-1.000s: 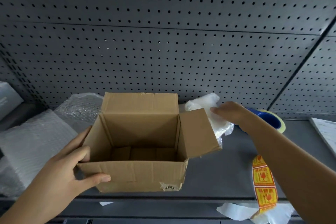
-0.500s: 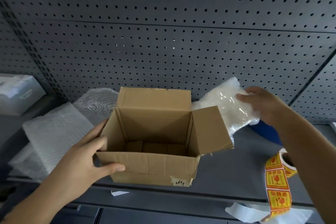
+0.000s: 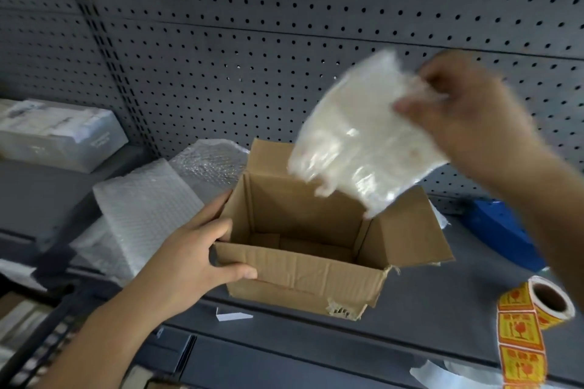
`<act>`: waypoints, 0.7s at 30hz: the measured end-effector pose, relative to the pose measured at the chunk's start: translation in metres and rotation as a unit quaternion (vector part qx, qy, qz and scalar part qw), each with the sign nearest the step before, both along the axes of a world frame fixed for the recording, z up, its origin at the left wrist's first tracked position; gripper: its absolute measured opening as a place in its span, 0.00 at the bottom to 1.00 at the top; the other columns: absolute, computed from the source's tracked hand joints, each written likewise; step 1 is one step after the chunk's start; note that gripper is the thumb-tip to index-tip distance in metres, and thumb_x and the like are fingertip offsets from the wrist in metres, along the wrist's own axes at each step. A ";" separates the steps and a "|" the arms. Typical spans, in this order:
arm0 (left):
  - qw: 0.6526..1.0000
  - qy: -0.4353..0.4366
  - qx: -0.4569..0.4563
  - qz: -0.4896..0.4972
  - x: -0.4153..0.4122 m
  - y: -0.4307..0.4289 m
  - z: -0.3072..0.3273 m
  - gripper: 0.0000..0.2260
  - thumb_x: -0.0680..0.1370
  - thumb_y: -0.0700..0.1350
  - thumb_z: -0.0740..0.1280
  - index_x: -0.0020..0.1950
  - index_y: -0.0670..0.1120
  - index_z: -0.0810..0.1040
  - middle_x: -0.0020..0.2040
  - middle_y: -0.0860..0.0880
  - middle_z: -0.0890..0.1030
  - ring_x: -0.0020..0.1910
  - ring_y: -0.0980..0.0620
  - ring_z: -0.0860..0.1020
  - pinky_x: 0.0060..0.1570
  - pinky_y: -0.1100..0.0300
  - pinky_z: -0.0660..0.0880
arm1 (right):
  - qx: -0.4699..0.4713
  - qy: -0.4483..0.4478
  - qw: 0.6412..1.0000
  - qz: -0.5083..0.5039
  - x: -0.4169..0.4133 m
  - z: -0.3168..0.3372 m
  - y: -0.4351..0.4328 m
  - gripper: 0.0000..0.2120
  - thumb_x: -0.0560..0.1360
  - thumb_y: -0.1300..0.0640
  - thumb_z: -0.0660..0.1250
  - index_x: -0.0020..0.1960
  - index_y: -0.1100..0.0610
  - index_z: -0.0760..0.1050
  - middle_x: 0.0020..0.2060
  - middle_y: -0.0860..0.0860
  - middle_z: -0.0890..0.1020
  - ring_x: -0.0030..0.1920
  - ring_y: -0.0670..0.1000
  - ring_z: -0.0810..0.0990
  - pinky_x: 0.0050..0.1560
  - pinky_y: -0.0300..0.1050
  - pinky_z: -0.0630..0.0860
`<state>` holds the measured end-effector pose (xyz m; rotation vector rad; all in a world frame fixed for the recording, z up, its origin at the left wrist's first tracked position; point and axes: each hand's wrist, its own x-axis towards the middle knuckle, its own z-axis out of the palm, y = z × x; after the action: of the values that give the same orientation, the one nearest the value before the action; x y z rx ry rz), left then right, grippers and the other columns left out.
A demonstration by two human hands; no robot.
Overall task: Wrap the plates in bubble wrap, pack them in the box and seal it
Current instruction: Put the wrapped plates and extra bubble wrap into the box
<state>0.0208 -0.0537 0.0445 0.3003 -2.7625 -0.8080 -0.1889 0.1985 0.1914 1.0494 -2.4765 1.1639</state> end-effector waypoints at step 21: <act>1.000 0.000 -0.025 -0.017 0.000 -0.003 -0.003 0.26 0.65 0.65 0.76 0.35 0.52 0.63 0.77 0.73 0.58 0.49 0.68 0.76 0.38 0.68 0.65 | 0.384 0.172 0.896 0.145 0.009 -0.103 -0.089 0.25 0.72 0.43 0.74 0.64 0.50 0.70 0.59 0.48 0.71 0.56 0.51 0.75 0.49 0.49 0.78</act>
<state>0.0208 -0.0565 0.0412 0.2438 -2.7903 -0.7448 -0.1803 0.1092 0.0884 1.6762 -2.5507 -0.0456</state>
